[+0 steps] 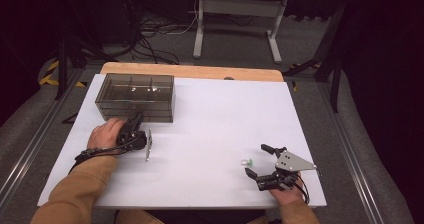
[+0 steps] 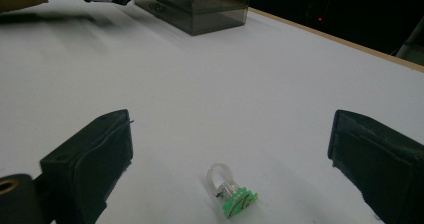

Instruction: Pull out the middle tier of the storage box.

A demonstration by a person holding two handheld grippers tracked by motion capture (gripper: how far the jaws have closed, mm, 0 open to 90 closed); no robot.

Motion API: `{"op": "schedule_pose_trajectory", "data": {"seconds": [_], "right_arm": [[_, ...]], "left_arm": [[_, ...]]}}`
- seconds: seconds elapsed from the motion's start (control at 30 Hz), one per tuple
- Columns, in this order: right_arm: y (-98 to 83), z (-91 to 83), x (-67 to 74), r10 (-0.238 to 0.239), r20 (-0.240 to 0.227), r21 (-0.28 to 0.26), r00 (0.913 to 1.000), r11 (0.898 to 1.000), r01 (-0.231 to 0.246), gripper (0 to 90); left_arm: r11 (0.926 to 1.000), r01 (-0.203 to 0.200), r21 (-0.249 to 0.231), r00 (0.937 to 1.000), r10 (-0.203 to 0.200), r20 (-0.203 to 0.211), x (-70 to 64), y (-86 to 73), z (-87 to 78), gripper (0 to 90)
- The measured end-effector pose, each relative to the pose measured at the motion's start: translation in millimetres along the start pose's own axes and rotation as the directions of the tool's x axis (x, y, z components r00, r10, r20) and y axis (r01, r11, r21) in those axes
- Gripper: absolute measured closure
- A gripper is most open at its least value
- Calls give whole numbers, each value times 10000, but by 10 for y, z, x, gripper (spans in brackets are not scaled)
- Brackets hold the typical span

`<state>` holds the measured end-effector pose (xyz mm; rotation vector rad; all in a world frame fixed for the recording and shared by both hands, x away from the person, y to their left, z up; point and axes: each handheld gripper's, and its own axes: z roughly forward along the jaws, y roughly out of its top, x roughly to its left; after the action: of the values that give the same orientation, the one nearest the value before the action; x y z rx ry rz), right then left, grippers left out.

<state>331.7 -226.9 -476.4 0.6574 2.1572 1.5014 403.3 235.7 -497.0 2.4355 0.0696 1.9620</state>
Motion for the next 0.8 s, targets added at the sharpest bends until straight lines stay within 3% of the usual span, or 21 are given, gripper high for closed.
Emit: {"op": "schedule_pose_trajectory", "data": {"seconds": [0.2, 0.8], "right_arm": [[0, -1, 0, 7, 6, -6, 10000, 10000, -7, 45], [0, 0, 0, 5, 12, -3, 10000, 10000, -5, 45]], "left_arm": [[9996, -261, -79, 9996, 260, -56, 5, 4, -76, 808], [9992, -267, -291, 9996, 269, 78, -25, -30, -230, 803]]}}
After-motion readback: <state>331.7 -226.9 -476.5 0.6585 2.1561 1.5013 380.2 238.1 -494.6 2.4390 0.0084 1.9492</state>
